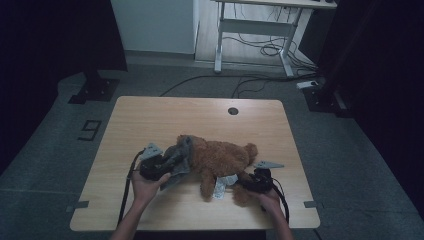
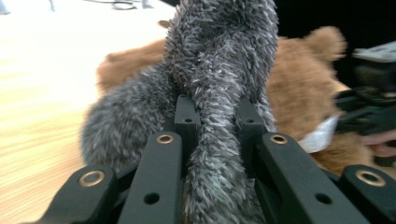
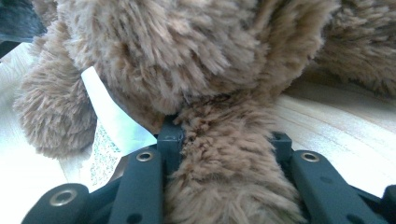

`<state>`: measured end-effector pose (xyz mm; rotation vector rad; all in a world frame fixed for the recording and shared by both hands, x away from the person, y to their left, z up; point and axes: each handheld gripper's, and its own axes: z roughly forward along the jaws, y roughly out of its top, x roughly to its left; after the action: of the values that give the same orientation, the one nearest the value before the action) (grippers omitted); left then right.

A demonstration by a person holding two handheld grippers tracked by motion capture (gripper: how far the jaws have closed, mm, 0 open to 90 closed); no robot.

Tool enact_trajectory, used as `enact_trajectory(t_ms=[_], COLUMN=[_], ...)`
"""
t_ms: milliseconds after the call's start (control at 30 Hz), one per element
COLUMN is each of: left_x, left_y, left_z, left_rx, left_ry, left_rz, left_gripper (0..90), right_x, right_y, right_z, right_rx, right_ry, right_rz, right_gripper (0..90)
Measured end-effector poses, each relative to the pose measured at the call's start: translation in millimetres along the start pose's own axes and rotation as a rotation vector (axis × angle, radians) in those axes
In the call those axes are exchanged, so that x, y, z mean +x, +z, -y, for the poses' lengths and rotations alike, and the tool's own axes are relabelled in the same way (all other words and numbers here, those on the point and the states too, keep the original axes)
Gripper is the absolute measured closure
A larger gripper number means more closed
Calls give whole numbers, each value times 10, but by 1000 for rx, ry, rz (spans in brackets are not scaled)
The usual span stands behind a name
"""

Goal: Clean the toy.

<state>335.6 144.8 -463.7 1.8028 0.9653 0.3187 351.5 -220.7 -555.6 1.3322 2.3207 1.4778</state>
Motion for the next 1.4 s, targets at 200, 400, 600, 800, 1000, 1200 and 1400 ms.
enact_trajectory(t_ms=[200,400,600,800,1000,1200,1400], left_x=[-523,-941,-921,-773,-518,-160,156], left_y=[499,992,1019,832,577,260,148], left_z=[-121,-112,-26,26,28,-106,-111], left_rx=[59,130,147,136,97,26,14], left_ry=[76,131,138,153,134,69,2], left_rz=[114,174,162,100,15,-31,-91], left_gripper=[758,758,759,759,757,757,759], right_x=[-2,-4,-2,4,-10,-12,-11], right_y=[1,0,0,-2,-2,-3,-3], right_z=[1,0,2,3,2,2,2], right_rx=[-2,0,5,4,1,1,1], right_ry=[-1,3,5,2,7,7,7], right_rz=[-1,-3,-2,-3,-10,-13,-14], right_gripper=[612,612,612,613,613,613,613])
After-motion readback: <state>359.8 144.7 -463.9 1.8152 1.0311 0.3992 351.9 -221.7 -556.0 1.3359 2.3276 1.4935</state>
